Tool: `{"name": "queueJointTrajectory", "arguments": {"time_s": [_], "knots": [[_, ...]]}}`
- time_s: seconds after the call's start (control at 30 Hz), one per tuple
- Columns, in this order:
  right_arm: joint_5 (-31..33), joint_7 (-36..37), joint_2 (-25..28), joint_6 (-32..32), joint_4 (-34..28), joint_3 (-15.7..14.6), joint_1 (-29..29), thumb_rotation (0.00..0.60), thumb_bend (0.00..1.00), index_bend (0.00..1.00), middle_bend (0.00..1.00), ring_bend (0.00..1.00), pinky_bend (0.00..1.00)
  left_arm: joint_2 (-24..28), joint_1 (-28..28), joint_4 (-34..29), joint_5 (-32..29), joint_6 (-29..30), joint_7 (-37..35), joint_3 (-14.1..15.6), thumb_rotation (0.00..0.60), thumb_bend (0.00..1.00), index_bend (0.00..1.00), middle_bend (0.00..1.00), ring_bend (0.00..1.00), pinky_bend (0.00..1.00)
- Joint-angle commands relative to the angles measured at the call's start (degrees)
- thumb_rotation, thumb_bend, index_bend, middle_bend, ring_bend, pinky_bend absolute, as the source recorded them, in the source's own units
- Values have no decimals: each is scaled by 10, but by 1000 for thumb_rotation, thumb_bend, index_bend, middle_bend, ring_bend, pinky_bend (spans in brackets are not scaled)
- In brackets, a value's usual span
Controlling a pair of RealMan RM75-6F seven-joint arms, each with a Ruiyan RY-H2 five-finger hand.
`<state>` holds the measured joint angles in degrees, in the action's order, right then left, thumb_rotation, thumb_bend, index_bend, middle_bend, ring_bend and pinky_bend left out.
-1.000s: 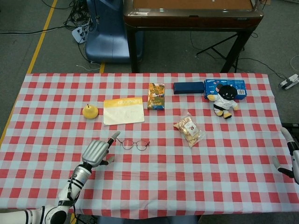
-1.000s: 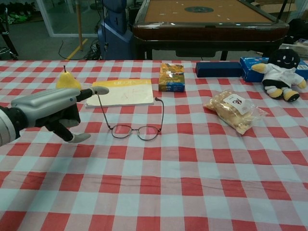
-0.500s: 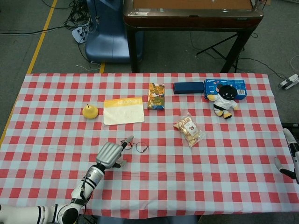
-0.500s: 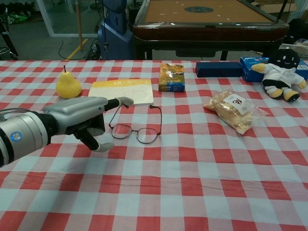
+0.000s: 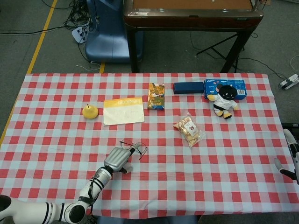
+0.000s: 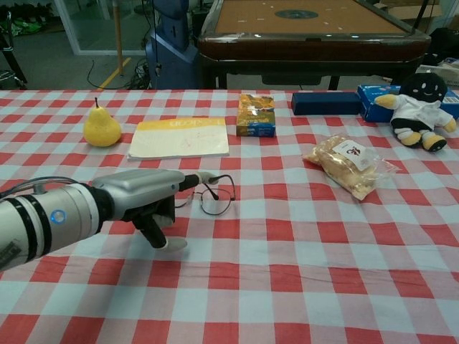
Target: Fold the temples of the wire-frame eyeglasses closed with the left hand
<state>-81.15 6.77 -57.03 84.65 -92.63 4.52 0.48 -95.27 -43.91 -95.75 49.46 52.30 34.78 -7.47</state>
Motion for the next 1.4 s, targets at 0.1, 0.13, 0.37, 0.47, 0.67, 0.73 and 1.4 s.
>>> {"name": "queueJointTrajectory", "arguments": {"time_s": [0.1,0.13,0.37,0.47,0.67,0.73,1.4], "knots": [[-1,1,0,1,1,0,-1,600,298,1,153,136,291,-12,-20,14,-36,-3,10,-3,600,339,0,1000,959,982],[-1,2,-1,1,2,-1,-1,600,298,1,153,136,291,-13,-23,16,-42,-4,11,-4,600,339,0,1000,959,983],[-3,6,-1,3,5,-1,-4,600,298,1,153,136,291,-22,-47,37,-91,-9,27,1,600,339,0,1000,960,985],[-3,8,-1,5,5,-1,-5,600,298,1,153,136,291,-22,-55,41,-108,-10,35,6,600,339,0,1000,960,985],[-2,9,-1,6,6,-2,-7,600,298,1,153,136,291,-8,-57,26,-113,4,35,15,600,339,0,1000,960,984],[-3,10,-1,6,6,-2,-7,600,298,1,153,136,291,6,-57,13,-108,4,38,23,600,339,0,1000,960,985],[-7,13,-3,7,9,-1,-7,600,299,1,153,136,291,120,-11,-138,51,39,-53,61,600,381,0,1000,963,987]]}}
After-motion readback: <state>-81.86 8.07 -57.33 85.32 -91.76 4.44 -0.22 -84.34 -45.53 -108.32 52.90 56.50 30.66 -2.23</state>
